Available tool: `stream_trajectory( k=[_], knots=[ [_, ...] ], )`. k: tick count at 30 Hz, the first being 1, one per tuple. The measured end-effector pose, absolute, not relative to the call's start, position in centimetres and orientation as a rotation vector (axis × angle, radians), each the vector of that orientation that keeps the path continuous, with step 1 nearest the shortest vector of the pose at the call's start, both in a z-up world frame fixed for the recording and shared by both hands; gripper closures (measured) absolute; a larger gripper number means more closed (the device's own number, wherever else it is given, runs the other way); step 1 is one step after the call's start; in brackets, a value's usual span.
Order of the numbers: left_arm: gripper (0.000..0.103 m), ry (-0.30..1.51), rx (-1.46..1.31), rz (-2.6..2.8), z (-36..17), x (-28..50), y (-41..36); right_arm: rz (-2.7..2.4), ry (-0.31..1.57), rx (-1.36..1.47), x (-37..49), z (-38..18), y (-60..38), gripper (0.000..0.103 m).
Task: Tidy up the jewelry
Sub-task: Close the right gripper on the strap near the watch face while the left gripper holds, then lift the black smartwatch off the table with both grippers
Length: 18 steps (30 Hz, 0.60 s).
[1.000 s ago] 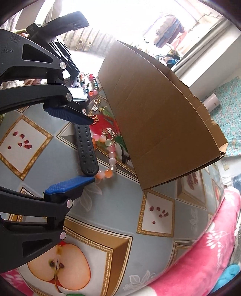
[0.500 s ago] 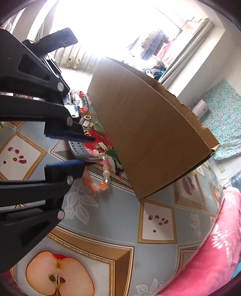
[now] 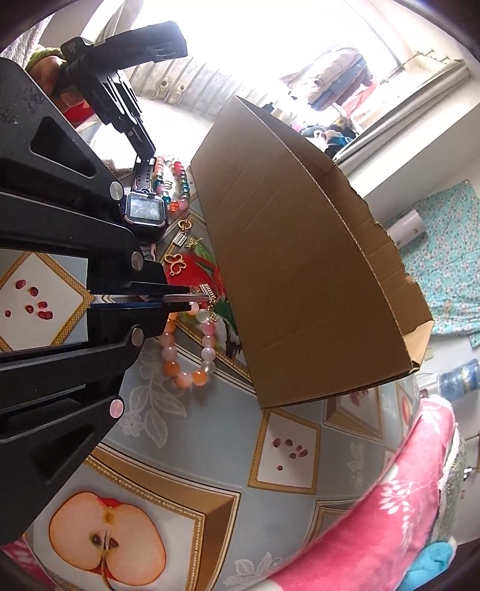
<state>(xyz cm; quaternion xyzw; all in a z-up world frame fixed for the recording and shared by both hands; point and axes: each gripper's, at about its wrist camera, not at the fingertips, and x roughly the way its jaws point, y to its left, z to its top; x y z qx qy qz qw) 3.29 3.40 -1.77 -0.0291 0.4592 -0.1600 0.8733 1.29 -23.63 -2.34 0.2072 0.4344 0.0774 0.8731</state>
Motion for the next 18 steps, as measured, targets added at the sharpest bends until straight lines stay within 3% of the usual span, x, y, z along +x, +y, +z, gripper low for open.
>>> stream_trajectory(
  k=[7, 18],
  knots=[
    [0.101, 0.942, -0.131, -0.409, -0.6, 2.7, 3.7, 0.161, 0.91, 0.438, 0.9, -2.9, -24.2, 0.102],
    [0.096, 1.008, -0.229, -0.445, -1.7, 2.6, 3.9, 0.15, 0.903, 0.398, 0.3, -2.9, -24.0, 0.102]
  ],
)
